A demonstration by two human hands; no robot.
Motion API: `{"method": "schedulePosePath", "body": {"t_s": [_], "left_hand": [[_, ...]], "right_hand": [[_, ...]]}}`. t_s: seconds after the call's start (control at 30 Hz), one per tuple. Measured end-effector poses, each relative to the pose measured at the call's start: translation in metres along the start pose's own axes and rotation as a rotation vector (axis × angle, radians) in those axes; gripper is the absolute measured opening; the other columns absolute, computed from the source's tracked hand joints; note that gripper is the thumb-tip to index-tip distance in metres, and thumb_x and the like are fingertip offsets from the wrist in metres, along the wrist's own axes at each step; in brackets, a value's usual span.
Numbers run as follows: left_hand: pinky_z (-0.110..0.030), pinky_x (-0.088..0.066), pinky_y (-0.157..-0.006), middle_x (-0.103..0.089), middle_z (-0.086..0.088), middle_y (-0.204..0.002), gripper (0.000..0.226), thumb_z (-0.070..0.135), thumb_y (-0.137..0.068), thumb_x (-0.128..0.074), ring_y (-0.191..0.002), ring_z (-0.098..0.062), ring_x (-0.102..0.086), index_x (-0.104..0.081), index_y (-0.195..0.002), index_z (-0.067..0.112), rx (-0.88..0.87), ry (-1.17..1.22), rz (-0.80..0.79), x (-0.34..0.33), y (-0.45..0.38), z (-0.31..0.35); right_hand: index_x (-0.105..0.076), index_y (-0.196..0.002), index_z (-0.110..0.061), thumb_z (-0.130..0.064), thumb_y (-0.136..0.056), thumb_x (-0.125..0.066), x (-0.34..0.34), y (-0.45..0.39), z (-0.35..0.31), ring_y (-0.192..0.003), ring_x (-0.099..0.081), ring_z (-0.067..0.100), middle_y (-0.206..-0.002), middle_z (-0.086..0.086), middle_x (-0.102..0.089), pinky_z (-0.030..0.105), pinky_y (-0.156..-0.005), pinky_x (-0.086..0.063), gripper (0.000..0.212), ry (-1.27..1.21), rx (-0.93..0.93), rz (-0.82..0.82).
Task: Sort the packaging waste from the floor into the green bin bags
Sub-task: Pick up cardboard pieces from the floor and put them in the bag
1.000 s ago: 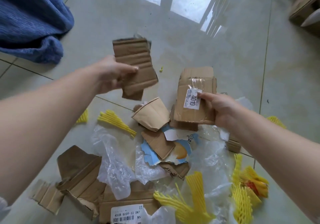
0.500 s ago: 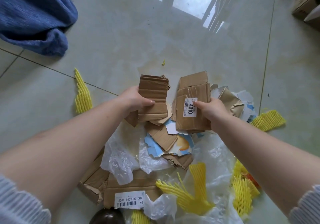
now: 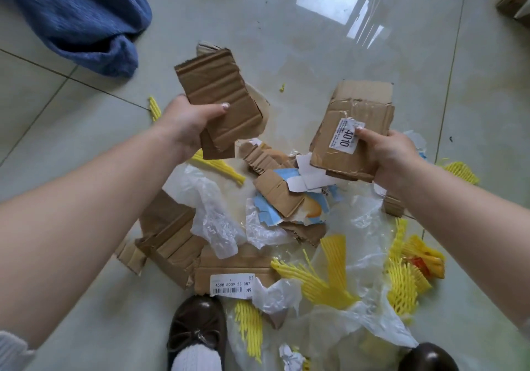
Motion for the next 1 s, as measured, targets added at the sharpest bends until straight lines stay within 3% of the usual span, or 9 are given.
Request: {"method": "schedulePosePath", "body": {"t_s": [0.1,0.2,0.3,0.4,0.5,0.63,0.77,1.0], "left_hand": [[-0.033,-0.059,-0.058,-0.071,-0.007,-0.093,0.024,0.004,-0.087,-0.059,-0.076,-0.017,-0.073,-0.057,-0.111,0.009,0.036,0.127,0.014,0.038,0.032,0.004],[-0.034,-0.06,-0.06,-0.075,-0.003,-0.079,0.011,0.007,-0.09,-0.055,-0.075,-0.015,-0.073,-0.063,-0.097,0.009,0.124,0.205,0.047,0.08,0.066,-0.018],[-0.036,-0.06,-0.06,-0.075,-0.003,-0.072,0.013,0.009,-0.092,-0.051,-0.067,-0.014,-0.072,-0.064,-0.088,0.009,0.26,0.279,0.098,0.111,0.095,-0.061],[-0.045,-0.059,-0.059,-0.074,-0.004,-0.07,0.011,0.007,-0.09,-0.053,-0.065,-0.016,-0.072,-0.063,-0.087,0.009,0.335,0.276,0.148,0.13,0.115,-0.102],[-0.039,-0.058,-0.049,-0.074,-0.005,-0.075,0.01,0.005,-0.085,-0.062,-0.065,-0.019,-0.071,-0.064,-0.094,0.009,0.287,0.096,0.23,0.148,0.119,-0.121],[-0.047,-0.055,-0.083,-0.069,-0.008,-0.108,0.042,0.024,-0.073,-0.076,-0.096,-0.028,-0.066,-0.063,-0.112,0.013,0.205,-0.296,0.226,0.154,0.109,-0.119],[-0.031,-0.046,-0.078,-0.062,-0.004,-0.103,0.038,0.024,-0.078,-0.073,-0.091,-0.025,-0.059,-0.059,-0.112,0.014,0.144,-0.504,0.264,0.147,0.096,-0.108],[-0.028,-0.04,-0.077,-0.055,-0.001,-0.101,0.043,0.024,-0.079,-0.073,-0.09,-0.021,-0.052,-0.056,-0.117,0.012,0.121,-0.55,0.269,0.149,0.09,-0.1]], "right_hand": [[-0.056,-0.112,-0.01,-0.017,-0.085,-0.066,-0.011,0.018,0.009,-0.075,-0.07,0.024,-0.097,0.01,-0.071,0.039,-0.049,-0.058,0.03,-0.038,-0.062,-0.096],[-0.057,-0.114,-0.009,-0.017,-0.084,-0.067,-0.026,0.033,0.028,-0.062,-0.072,0.018,-0.081,0.005,-0.073,0.037,-0.048,-0.057,0.033,-0.035,-0.087,-0.15],[-0.059,-0.114,-0.007,-0.02,-0.084,-0.067,-0.04,0.043,0.047,-0.065,-0.071,0.017,-0.079,0.003,-0.073,0.04,-0.059,-0.06,0.034,-0.005,-0.093,-0.158],[-0.059,-0.105,-0.008,-0.02,-0.085,-0.067,-0.045,0.044,0.055,-0.077,-0.07,0.021,-0.094,0.008,-0.072,0.042,-0.07,-0.059,0.025,0.021,-0.072,-0.095],[-0.059,-0.1,-0.012,-0.022,-0.085,-0.066,-0.045,0.042,0.054,-0.086,-0.068,0.026,-0.103,0.011,-0.069,0.046,-0.078,-0.057,0.019,0.112,-0.005,-0.038],[-0.061,-0.112,-0.014,-0.029,-0.086,-0.064,-0.05,0.039,0.052,-0.097,-0.064,0.026,-0.105,0.008,-0.066,0.043,-0.087,-0.054,0.03,0.388,0.075,-0.035],[-0.06,-0.115,-0.013,-0.031,-0.086,-0.064,-0.059,0.035,0.053,-0.094,-0.062,0.024,-0.103,0.006,-0.065,0.036,-0.081,-0.052,0.034,0.5,0.093,-0.064],[-0.063,-0.111,-0.013,-0.034,-0.082,-0.069,-0.065,0.03,0.051,-0.096,-0.062,0.026,-0.104,0.006,-0.066,0.044,-0.088,-0.053,0.036,0.598,0.107,-0.02]]}}
Point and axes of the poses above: each hand's wrist, its own y-axis away from the middle knuckle, its own x-axis out of the back of the hand, z = x × y, the point moved 8 cm from there along -y, towards the middle knuckle
